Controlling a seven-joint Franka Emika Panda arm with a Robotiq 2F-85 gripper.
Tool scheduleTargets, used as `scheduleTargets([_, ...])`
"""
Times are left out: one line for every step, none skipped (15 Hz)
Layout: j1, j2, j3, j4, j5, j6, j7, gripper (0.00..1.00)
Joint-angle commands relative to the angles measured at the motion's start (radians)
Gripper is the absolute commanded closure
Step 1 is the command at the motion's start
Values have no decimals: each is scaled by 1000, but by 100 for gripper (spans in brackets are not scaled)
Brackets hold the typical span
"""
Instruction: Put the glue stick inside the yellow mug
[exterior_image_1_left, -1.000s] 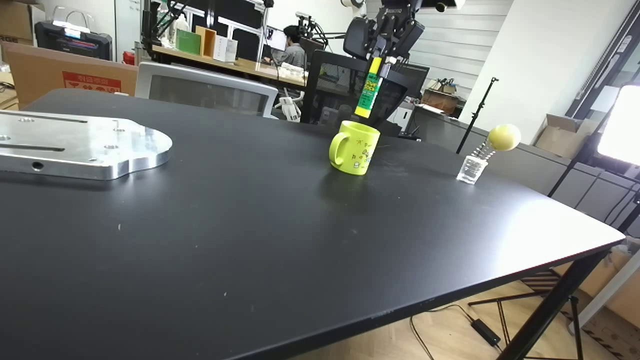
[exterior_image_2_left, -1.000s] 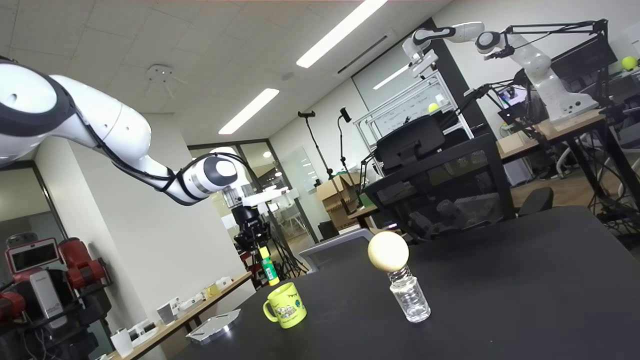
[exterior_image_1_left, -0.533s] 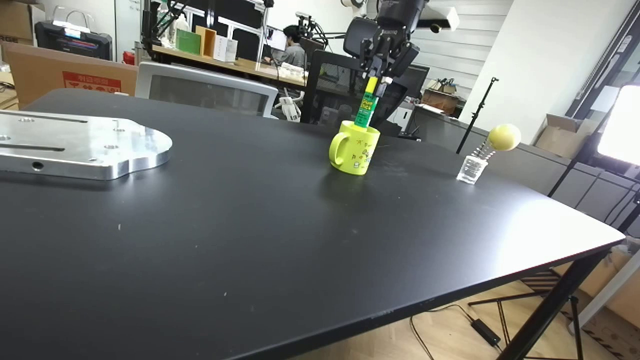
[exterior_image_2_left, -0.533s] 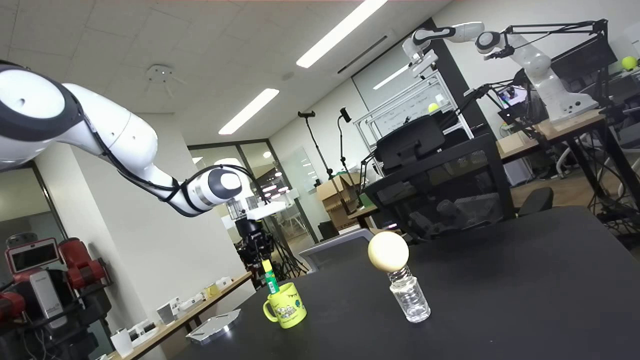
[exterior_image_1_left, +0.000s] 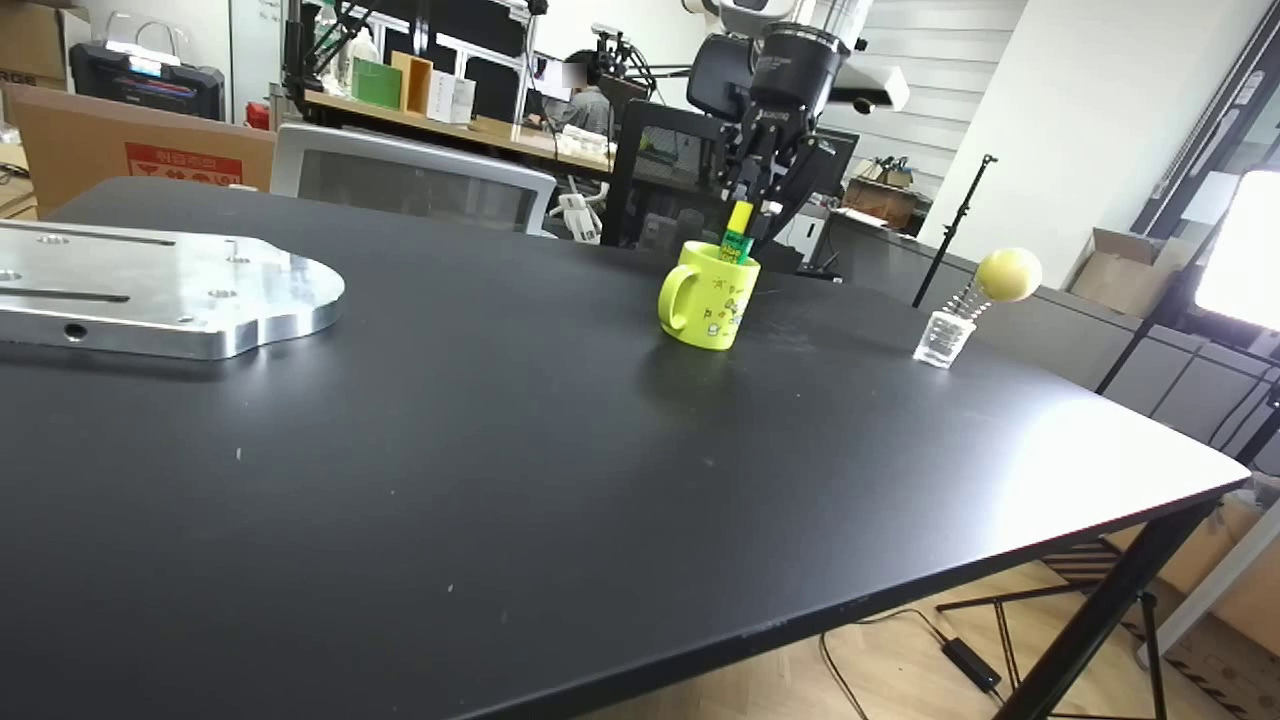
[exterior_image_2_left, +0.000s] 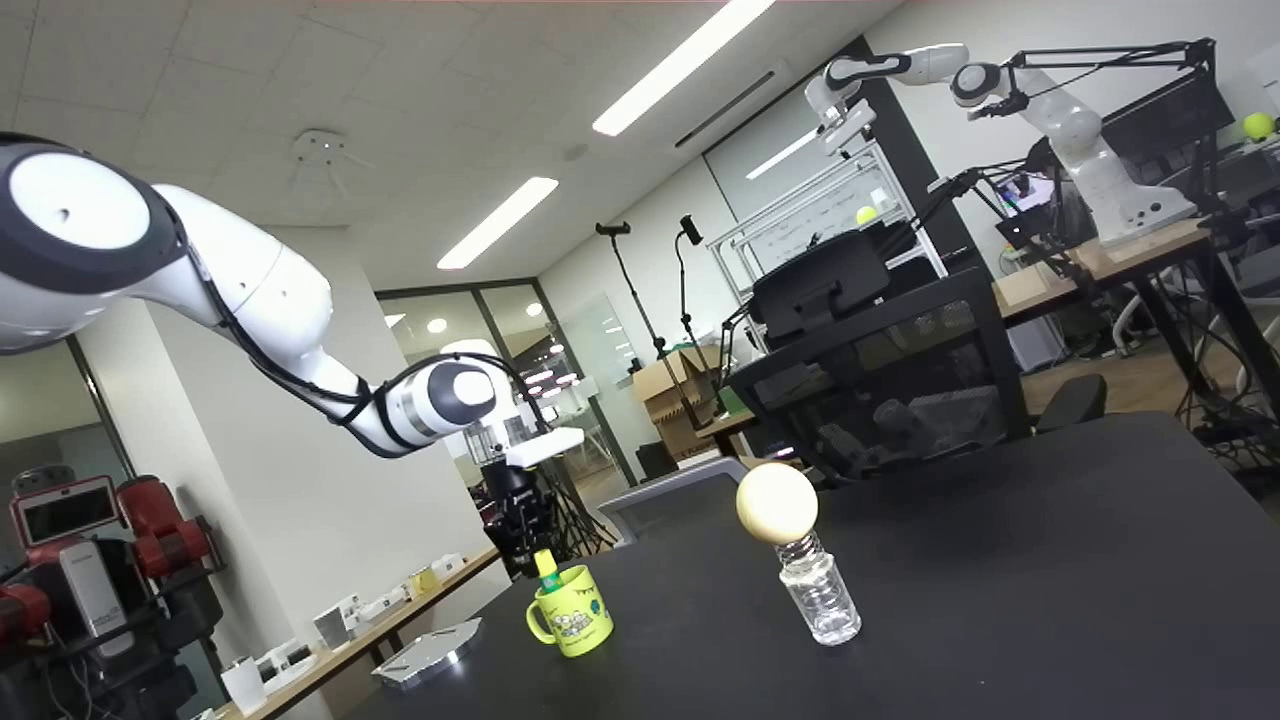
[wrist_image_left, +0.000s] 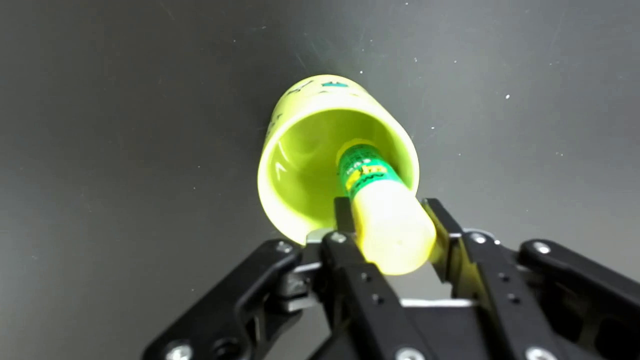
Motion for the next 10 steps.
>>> scheduleTargets([-3, -46, -2, -11, -12, -32, 3, 28])
scheduleTargets([-4, -61, -3, -14, -12, -38, 8, 21])
scheduleTargets([-3, -86, -6, -21, -11, -49, 18, 13])
scheduleTargets([-4, -108, -8, -29, -8, -55, 26, 8])
scheduleTargets([-8, -143, -10, -50, -1, -64, 34, 2])
scheduleTargets([-5, -173, -19, -62, -3, -83, 49, 0])
scheduleTargets([-8, -209, -27, -82, -1, -122, 68, 0])
scheduleTargets([-3, -119, -15, -10, 0, -86, 21, 0])
scheduleTargets([-3, -139, -17, -16, 1, -100, 20, 0])
scheduleTargets([-3, -143, -17, -16, 1, -100, 19, 0])
